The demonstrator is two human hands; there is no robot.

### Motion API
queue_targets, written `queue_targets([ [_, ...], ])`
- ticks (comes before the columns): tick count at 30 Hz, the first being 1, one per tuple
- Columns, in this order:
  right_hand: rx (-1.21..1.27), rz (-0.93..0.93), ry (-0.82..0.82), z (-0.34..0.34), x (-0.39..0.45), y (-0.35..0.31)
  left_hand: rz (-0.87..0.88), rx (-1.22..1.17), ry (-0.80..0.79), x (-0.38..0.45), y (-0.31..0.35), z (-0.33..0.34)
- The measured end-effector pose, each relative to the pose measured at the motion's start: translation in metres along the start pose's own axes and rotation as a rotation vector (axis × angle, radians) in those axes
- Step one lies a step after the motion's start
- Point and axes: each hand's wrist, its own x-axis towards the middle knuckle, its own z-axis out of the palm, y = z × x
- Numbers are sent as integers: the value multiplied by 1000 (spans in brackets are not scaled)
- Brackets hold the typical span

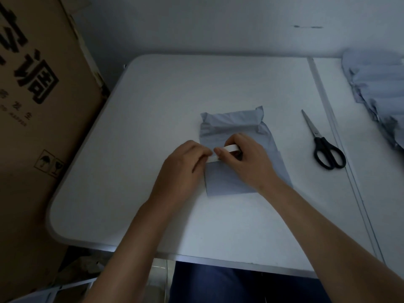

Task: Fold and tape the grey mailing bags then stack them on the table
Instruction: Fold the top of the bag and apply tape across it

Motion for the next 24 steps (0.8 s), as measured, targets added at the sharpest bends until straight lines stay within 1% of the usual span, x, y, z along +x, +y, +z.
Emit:
queue_targets([
  [3,7,-6,-5,0,0,1,94,49,-45,-2,-4,11],
  [7,20,22,-51,-2,3,0,166,114,-37,-7,-7,16],
  [9,71,77,-122,-8,9,-4,196,133,-42,-9,-8,16],
  [13,107,224,-335,-27,28,-15,202,165,-51,-9,-9,15],
  [15,55,240,-423,-35,38,-22,218,180,-48,-8,-9,15],
  [18,-47,210,-547,-39,50,-34,248,199,-61,-7,-10,13],
  [21,-177,145,-612,-40,60,-43,263,230,-100,-5,-10,10],
  [24,-202,141,-642,-42,66,-46,262,247,-114,-5,-8,8],
])
